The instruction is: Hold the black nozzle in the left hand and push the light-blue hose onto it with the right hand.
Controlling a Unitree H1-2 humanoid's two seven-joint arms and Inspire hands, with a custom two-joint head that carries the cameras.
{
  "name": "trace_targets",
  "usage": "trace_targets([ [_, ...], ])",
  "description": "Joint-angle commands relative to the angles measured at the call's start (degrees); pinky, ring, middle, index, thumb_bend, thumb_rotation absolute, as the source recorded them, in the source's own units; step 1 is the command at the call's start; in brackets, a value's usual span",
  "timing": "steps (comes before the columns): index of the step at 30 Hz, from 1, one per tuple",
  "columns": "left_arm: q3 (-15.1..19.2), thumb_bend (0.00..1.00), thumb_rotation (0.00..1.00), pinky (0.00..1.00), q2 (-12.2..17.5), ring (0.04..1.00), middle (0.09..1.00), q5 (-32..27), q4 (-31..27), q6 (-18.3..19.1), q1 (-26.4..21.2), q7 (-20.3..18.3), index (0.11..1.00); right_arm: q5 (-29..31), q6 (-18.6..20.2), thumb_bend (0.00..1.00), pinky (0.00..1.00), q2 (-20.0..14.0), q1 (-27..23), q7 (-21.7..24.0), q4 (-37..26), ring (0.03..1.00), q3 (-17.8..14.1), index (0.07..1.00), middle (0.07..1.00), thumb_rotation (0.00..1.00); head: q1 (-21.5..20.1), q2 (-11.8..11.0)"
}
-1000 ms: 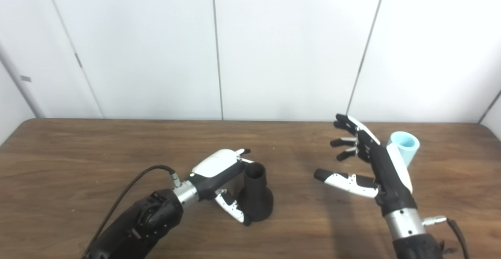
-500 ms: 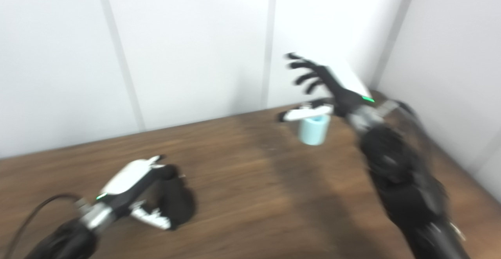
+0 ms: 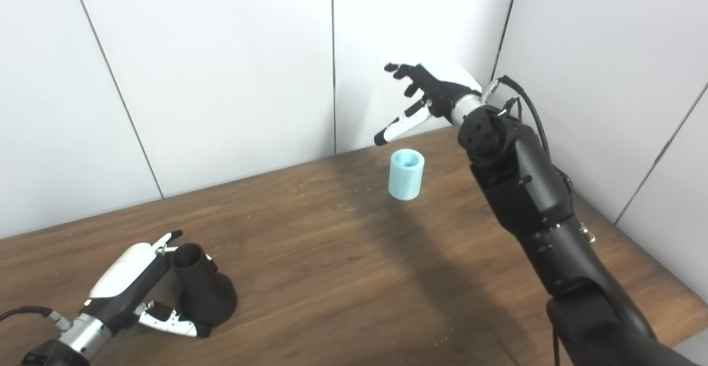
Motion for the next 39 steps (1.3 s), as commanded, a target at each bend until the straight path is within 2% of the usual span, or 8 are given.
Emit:
trace_targets([
  [1, -0.7, 0.53, 0.0, 1.0, 2.9, 0.648, 0.474, 3.4, 2.6, 0.5, 1.5, -1.0, 0.489, -1.1, 0.1, 0.88, 0.62, -1.1, -4.3, 1.4, 1.6, 0.797, 0.0, 0.888, 0.867, 0.31, -0.2, -0.1],
  [7, -0.6, 0.53, 0.0, 1.0, 3.3, 0.649, 0.475, 3.1, 2.9, -0.2, 1.4, -1.0, 0.488, -2.5, 0.1, 0.88, 0.68, -0.1, -4.9, 4.2, 6.6, 0.834, 0.6, 0.896, 0.883, 0.32, -0.3, 0.1],
  [9, -0.5, 0.53, 0.0, 1.0, 3.4, 0.649, 0.478, 2.9, 3.0, -0.4, 1.3, -1.1, 0.486, -3.1, 0.1, 0.89, 0.74, 0.1, -5.1, 5.9, 7.9, 0.861, 0.9, 0.901, 0.905, 0.33, -0.3, 0.1],
  [14, -0.5, 0.53, 0.0, 1.0, 3.3, 0.649, 0.479, 2.5, 3.2, -0.5, 1.3, -1.3, 0.486, -5.8, 0.1, 0.96, 0.7, 0.8, -5.3, 13.7, 9.3, 0.856, 0.1, 0.91, 0.933, 0.34, -0.1, 0.1],
  [17, -0.6, 0.53, 0.0, 1.0, 3.3, 0.648, 0.482, 2.3, 3.0, -0.4, 1.4, -1.3, 0.484, -8.3, 0.1, 1.0, 0.82, 0.9, -5.6, 16.6, 10.0, 0.9, 0.3, 0.909, 0.942, 0.34, -0.1, 0.1],
  [26, -0.6, 0.53, 0.0, 1.0, 3.2, 0.643, 0.481, 2.0, 1.8, 0.1, 2.0, -1.7, 0.484, -10.4, 0.1, 1.0, 0.89, 0.1, -5.5, 15.5, 12.6, 0.929, 2.4, 0.912, 0.944, 0.31, 0.2, 0.5],
  [32, -0.7, 0.53, 0.0, 1.0, 3.3, 0.641, 0.471, 1.9, 2.2, 0.0, 2.1, -1.9, 0.491, -10.1, 0.1, 0.98, 0.77, 0.0, -5.2, 13.2, 14.2, 0.866, 2.9, 0.901, 0.92, 0.25, 0.1, 0.5],
  [39, -0.8, 0.53, 0.0, 1.0, 3.5, 0.641, 0.47, 1.8, 2.1, -0.1, 2.2, -1.9, 0.492, -8.2, 0.1, 0.95, 0.72, 0.3, -4.4, 7.5, 14.9, 0.831, 3.0, 0.859, 0.875, 0.19, 0.3, 0.8],
])
